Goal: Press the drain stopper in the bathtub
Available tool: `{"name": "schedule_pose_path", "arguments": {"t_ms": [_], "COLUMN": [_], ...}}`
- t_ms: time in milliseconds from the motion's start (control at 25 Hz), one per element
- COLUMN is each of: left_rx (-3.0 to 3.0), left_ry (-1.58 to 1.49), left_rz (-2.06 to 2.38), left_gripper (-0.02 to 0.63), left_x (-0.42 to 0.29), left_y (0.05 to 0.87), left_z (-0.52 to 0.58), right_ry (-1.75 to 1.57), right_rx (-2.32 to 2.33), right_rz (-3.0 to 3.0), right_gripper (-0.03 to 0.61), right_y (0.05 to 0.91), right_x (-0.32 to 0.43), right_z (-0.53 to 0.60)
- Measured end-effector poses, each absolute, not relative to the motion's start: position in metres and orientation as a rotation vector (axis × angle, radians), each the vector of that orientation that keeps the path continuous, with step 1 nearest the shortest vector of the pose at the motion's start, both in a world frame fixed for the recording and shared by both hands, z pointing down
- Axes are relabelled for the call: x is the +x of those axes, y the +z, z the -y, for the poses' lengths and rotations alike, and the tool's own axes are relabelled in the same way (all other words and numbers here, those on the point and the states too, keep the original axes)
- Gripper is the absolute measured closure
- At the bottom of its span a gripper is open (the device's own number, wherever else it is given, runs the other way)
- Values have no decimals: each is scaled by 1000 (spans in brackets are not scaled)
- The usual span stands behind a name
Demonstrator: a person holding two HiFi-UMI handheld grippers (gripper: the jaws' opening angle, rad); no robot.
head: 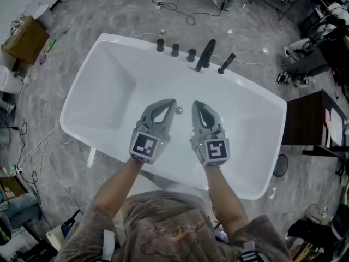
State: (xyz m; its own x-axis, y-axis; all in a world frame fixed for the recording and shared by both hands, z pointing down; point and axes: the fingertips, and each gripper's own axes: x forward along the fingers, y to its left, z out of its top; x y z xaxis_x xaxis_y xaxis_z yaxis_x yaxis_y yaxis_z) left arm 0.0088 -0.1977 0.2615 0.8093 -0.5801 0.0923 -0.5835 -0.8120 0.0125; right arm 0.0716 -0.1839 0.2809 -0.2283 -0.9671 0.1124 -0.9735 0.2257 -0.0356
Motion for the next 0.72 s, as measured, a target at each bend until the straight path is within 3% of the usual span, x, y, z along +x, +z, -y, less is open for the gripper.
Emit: {"name": "schedule_pose_path", "arguments": {"t_ms": [720], "left_rx": [2974], "left_ry": [117], "left_rz": [864], "left_gripper": [611], "left_x": [10], "left_y": [377], "left_z": [242], "right_ry": [169], "right_rx": [1898], "right_rz": [2389], "right_gripper": [575], "right_y": [394], "right_x": [64], "right_z": [224]}}
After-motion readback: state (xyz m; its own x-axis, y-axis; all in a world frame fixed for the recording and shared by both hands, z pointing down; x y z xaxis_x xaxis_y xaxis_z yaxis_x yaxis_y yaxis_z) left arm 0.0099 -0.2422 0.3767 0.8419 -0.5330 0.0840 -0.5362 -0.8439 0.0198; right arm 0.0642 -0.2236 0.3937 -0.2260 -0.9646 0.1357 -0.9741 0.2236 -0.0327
